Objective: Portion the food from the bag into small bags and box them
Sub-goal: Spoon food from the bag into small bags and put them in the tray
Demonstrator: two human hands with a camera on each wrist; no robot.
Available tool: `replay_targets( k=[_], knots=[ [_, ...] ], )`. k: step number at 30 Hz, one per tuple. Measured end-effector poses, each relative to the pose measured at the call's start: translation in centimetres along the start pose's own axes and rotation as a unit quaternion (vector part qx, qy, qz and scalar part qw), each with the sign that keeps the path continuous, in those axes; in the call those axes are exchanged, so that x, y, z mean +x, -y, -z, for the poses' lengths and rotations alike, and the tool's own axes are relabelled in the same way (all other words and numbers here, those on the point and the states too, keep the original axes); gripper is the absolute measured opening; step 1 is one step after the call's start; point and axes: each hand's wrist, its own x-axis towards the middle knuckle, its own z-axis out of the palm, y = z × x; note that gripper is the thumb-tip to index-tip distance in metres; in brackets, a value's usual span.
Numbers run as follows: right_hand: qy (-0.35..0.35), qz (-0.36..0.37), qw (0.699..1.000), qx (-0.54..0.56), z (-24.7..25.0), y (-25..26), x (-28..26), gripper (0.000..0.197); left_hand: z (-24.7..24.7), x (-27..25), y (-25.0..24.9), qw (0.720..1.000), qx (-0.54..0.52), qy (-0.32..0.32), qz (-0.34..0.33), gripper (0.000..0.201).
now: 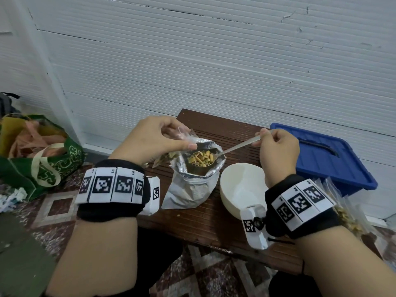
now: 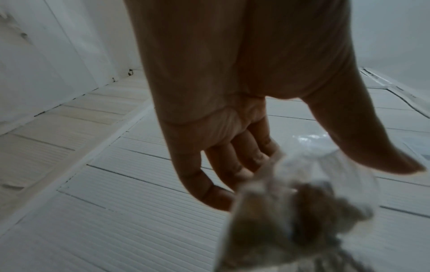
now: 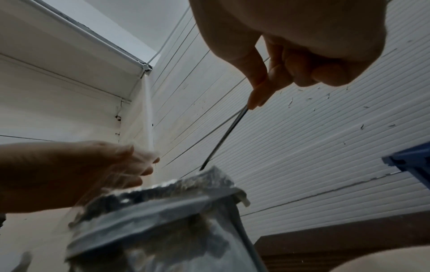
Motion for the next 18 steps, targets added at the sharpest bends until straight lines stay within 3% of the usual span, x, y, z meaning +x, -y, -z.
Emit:
replay_targets(
  k=[6,13,18],
  knots=[
    [-0.027,0.005,0.999,0.022,0.7,1.7,1.5,0.026,0.1,0.1,0.0,0.997,0.075,0.003,-0.001,0.037],
    [-0.008,0.033,0.999,0.024,0.5,3.2,2.2,0.027,-1.3,0.8,-0.1,0.993,0.115,0.026,-0.006,0.055],
    [0.017,0.051,0.999,-0.002,-0.5,3.5,2.1,0.027,-1.9,1.1,-0.3,0.994,0.109,0.026,-0.013,0.053]
  ],
)
